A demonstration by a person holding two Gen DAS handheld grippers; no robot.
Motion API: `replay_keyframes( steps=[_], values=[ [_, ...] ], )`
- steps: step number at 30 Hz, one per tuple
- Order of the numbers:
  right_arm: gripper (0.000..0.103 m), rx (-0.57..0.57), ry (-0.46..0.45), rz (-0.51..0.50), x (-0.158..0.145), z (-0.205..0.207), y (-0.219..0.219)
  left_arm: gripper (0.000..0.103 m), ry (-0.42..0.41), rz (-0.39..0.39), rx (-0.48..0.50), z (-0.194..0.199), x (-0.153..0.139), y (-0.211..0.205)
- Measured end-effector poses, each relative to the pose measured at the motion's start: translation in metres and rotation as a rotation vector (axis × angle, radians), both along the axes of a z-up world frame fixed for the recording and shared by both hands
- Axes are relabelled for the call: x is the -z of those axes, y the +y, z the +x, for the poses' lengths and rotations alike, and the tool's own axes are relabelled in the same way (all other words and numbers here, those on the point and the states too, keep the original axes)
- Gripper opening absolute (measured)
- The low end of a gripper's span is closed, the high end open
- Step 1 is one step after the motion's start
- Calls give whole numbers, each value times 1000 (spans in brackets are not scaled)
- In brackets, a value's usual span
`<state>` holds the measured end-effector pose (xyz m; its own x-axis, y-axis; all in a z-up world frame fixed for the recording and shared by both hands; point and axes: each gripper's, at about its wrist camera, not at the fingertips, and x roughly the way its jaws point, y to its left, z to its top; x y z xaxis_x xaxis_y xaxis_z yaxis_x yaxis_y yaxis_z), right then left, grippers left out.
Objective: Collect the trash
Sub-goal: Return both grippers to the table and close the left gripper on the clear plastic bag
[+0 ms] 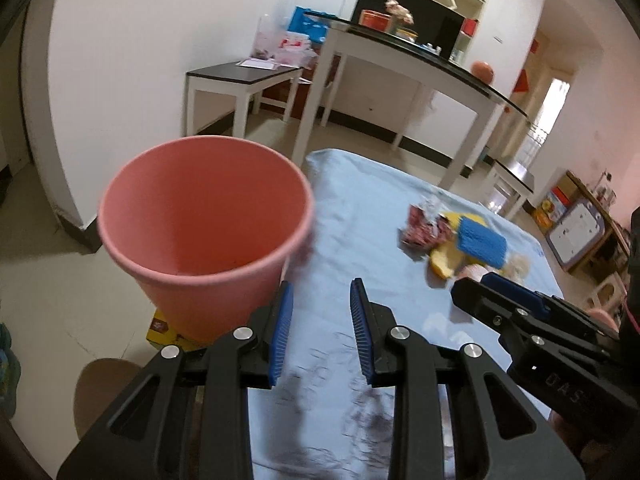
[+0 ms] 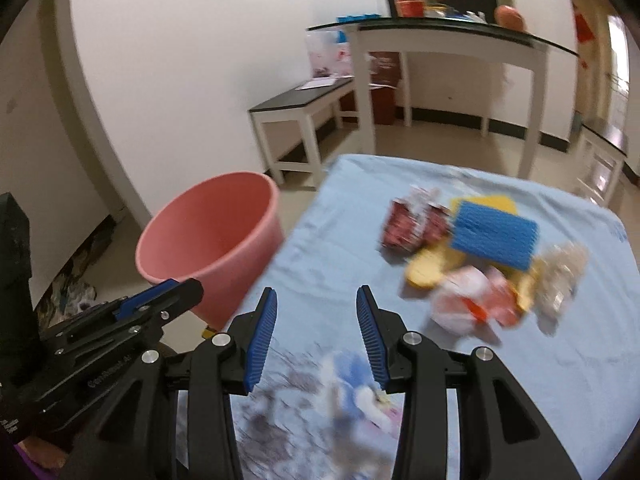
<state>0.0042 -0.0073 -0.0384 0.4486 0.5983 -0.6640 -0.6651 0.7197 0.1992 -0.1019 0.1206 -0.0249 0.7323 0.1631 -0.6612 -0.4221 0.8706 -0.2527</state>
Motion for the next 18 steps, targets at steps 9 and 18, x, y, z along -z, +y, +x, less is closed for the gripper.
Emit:
replay_keyframes(
  steps=[9, 18],
  values=[
    [57, 113, -10, 47, 4, -1, -61, 30, 39, -2, 77, 19, 7, -46],
    [70, 139, -69, 117, -3, -7, -96, 30, 30, -10, 137, 28, 8, -76]
  ],
)
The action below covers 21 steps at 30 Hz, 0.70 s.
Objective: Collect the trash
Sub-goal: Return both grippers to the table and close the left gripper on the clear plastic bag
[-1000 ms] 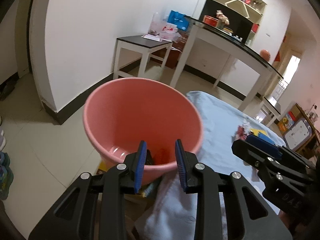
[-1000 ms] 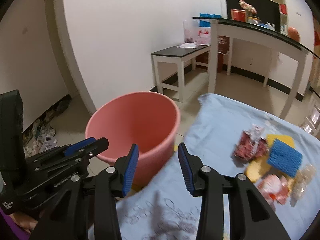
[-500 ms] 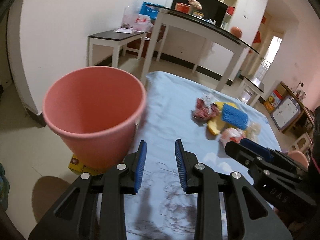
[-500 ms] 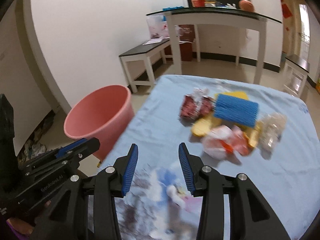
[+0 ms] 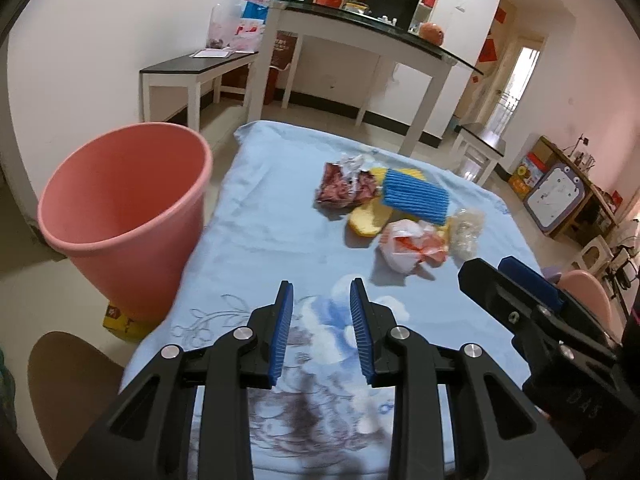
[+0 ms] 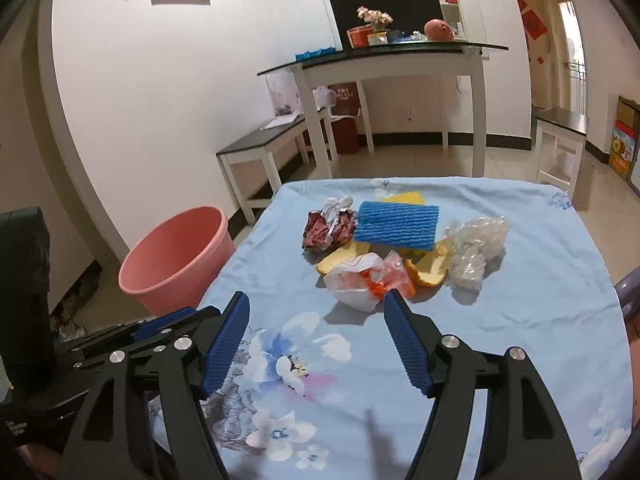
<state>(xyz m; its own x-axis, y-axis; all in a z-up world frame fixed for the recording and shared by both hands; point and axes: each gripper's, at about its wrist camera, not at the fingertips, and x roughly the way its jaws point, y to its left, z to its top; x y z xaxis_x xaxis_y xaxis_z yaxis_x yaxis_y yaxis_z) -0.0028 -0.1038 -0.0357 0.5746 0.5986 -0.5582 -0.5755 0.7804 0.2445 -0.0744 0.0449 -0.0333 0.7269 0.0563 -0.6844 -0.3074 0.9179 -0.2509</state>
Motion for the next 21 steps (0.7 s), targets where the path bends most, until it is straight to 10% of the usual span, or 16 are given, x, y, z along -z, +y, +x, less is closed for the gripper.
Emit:
replay_keyframes(
  steps=[21],
  values=[
    [76, 203, 76, 20, 9, 49, -60, 30, 39, 19, 196, 53, 0, -38]
  ],
)
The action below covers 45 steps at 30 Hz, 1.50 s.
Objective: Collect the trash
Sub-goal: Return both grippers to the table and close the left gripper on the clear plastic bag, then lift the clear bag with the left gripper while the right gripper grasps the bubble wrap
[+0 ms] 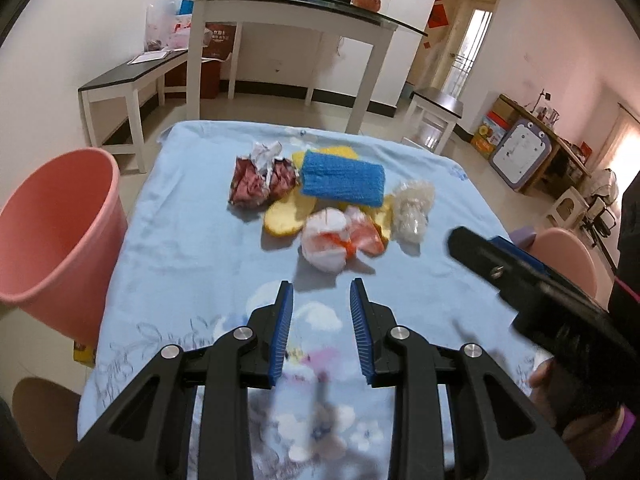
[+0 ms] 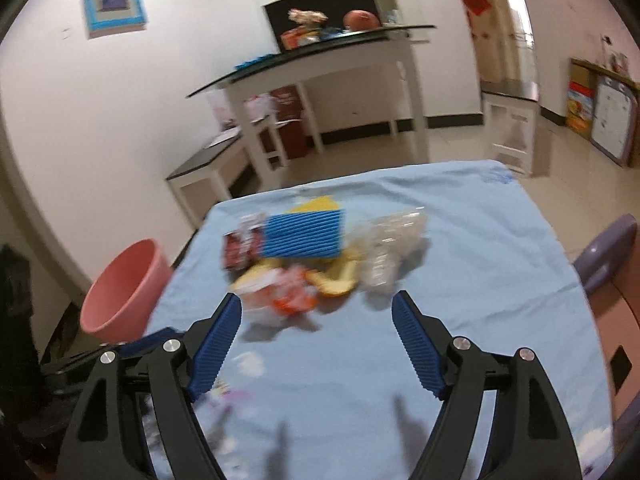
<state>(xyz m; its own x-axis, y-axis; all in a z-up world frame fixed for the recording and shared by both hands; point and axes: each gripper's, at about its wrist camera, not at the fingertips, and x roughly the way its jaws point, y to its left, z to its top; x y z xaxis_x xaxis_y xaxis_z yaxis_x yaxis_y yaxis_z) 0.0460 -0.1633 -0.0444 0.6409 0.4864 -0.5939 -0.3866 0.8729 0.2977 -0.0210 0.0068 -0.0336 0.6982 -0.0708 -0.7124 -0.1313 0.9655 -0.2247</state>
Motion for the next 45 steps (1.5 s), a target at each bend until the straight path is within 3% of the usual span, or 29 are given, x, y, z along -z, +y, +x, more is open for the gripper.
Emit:
replay_keyframes(
  steps=[15, 20, 25, 28, 37, 40, 45],
  values=[
    [71, 56, 67, 20, 12, 70, -35, 30, 110, 25, -4, 69, 30, 6],
    [68, 60, 95, 17, 21, 84, -35, 29, 93, 45, -3, 72, 28, 2],
    [67, 74, 160, 42, 33, 98, -39, 8, 67, 33, 13, 65, 25, 0],
    [67, 83, 180, 59, 36, 101, -40, 4, 43, 36, 17, 61, 22, 0],
    [67, 59, 260, 96, 50, 108, -19, 3, -6, 21, 5, 44, 14, 6],
    [57, 52, 274, 69, 57, 110, -8, 3, -13, 19, 1, 37, 12, 9],
    [27, 34, 317, 49, 71, 112, 1, 3, -26, 22, -14, 27, 9, 15]
  ],
)
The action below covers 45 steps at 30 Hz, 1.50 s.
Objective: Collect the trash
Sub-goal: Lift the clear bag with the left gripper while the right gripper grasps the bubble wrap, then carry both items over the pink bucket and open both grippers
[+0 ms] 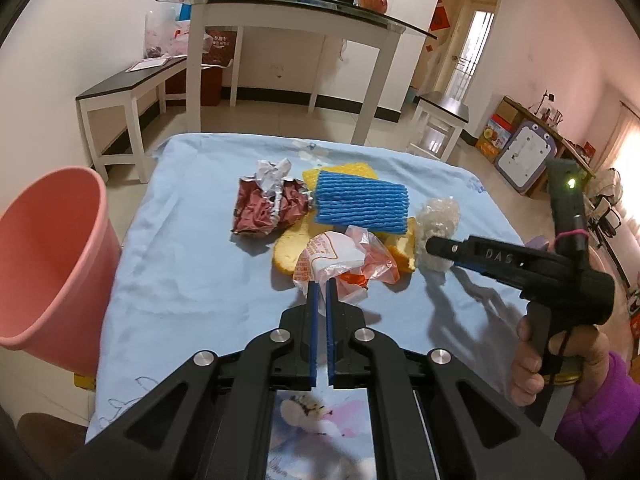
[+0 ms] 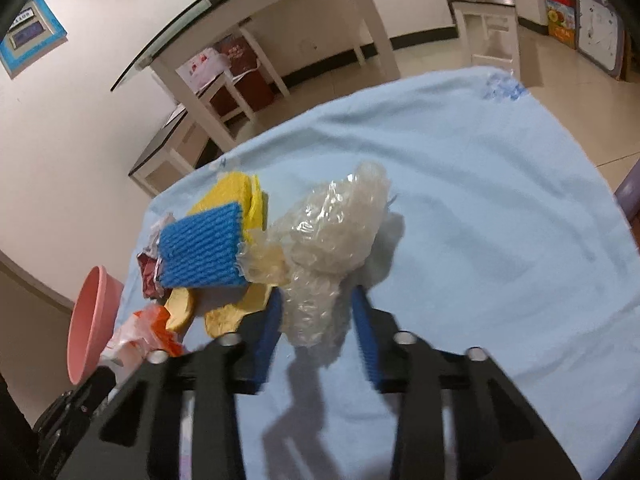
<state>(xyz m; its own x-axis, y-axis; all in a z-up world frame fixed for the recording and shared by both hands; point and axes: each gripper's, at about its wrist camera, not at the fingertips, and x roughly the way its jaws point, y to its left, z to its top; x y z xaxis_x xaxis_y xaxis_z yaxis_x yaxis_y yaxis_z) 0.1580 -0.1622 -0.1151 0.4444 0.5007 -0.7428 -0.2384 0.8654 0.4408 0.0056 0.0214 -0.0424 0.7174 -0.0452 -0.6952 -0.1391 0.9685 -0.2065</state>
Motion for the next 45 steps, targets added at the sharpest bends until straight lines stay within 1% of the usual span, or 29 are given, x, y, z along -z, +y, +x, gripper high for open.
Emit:
replay_keyframes(
  steps=[3, 9, 14, 17, 20, 23, 26, 32, 38, 40, 45],
  values=[
    [22, -6, -23, -13, -4, -5, 2, 3, -8, -5, -7, -4, -2, 4],
    [20, 3, -83, -26, -22, -22, -5, 3, -43, -8, -17, -15, -10, 8],
    [20, -15, -193, -58, -54, -42, -1, 3, -85, -6, -37, -24, -21, 14],
    [20, -49, -254, -59, -73, -53, 7, 3, -114, -3, -60, -32, -30, 21],
    [20, -95, -292, -58, -85, -63, 19, 3, -138, -1, -94, -40, -37, 30],
    [21, -151, -320, -50, -95, -70, 40, 3, -159, 2, -134, -49, -45, 42],
    [21, -204, -329, -36, -101, -75, 61, 3, -178, 9, -180, -61, -52, 55],
    [21, -337, -354, -12, -112, -87, 118, 3, -195, 23, -291, -85, -60, 87],
    [21, -458, -361, -2, -114, -104, 176, 3, -192, 36, -387, -108, -58, 119],
    [21, -490, -358, -7, -113, -109, 194, 3, -186, 47, -417, -115, -55, 130],
    [21, -568, -335, -22, -106, -123, 243, 3, -161, 40, -485, -127, -44, 155]
  ],
)
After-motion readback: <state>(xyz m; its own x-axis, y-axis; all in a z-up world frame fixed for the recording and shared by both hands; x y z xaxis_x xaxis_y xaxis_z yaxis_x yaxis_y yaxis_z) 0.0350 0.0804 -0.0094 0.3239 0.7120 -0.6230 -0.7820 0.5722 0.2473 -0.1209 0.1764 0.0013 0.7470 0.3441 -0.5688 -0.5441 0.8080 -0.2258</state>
